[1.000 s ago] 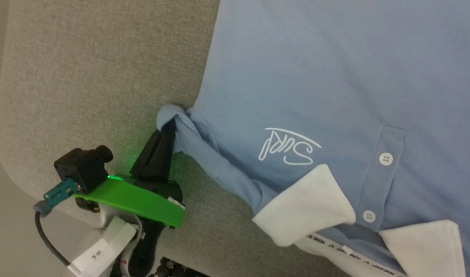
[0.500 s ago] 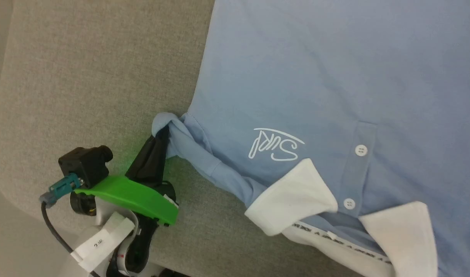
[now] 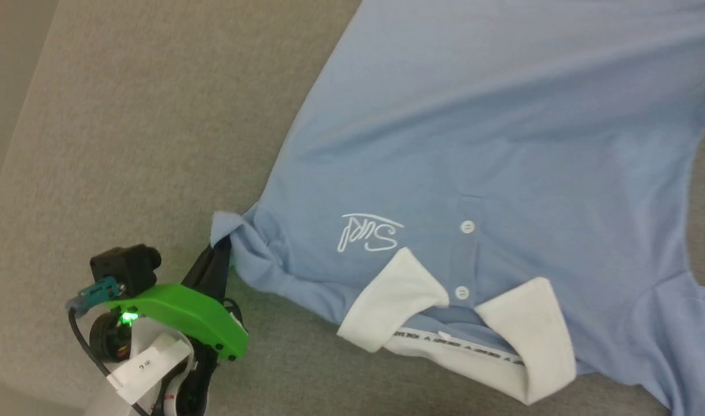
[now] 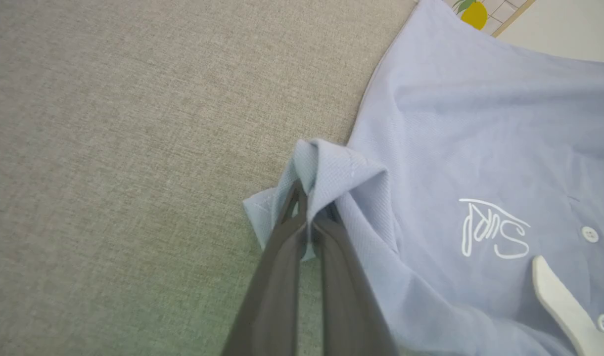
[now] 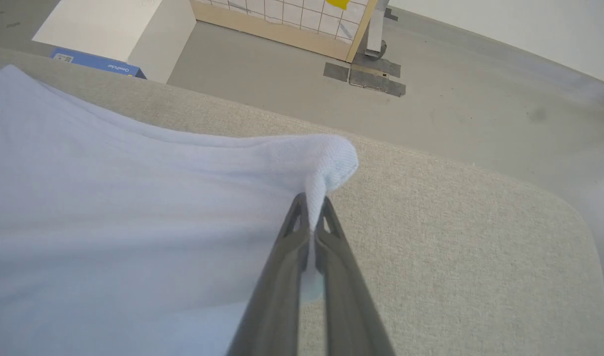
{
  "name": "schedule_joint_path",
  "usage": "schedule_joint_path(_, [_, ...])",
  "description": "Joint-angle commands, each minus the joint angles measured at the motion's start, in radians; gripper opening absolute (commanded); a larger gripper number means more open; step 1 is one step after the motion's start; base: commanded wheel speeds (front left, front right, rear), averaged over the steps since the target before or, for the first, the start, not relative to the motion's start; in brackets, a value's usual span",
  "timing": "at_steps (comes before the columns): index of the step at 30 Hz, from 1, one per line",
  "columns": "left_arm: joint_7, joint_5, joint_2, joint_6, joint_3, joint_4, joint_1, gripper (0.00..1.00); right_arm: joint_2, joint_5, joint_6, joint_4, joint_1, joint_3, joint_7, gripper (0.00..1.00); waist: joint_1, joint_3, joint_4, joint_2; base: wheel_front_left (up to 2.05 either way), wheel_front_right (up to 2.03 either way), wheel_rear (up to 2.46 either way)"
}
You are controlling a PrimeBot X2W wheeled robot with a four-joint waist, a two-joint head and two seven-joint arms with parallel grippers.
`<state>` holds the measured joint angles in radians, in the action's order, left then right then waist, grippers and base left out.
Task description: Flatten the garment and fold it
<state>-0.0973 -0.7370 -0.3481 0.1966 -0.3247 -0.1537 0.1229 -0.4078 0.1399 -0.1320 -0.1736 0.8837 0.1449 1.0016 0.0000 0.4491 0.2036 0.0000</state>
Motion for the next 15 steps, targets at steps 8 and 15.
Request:
schedule_joint_path(8, [-0.017, -0.020, -0.022, 0.033, 0.019, 0.004, -0.052, 0.00, 0.015, 0.125, 0.001, 0.135, -0.341, 0.026, -0.036, 0.00, 0.0000, -0.204, -0.202, 0.0000, 0.00, 0.00, 0.00])
schedule_joint_path(15, [-0.019, -0.033, -0.020, 0.038, 0.021, 0.013, -0.077, 0.00, 0.120, 0.169, 0.001, 0.203, -0.642, 0.080, -0.097, 0.00, 0.0000, -0.234, -0.223, 0.0000, 0.00, 0.00, 0.00])
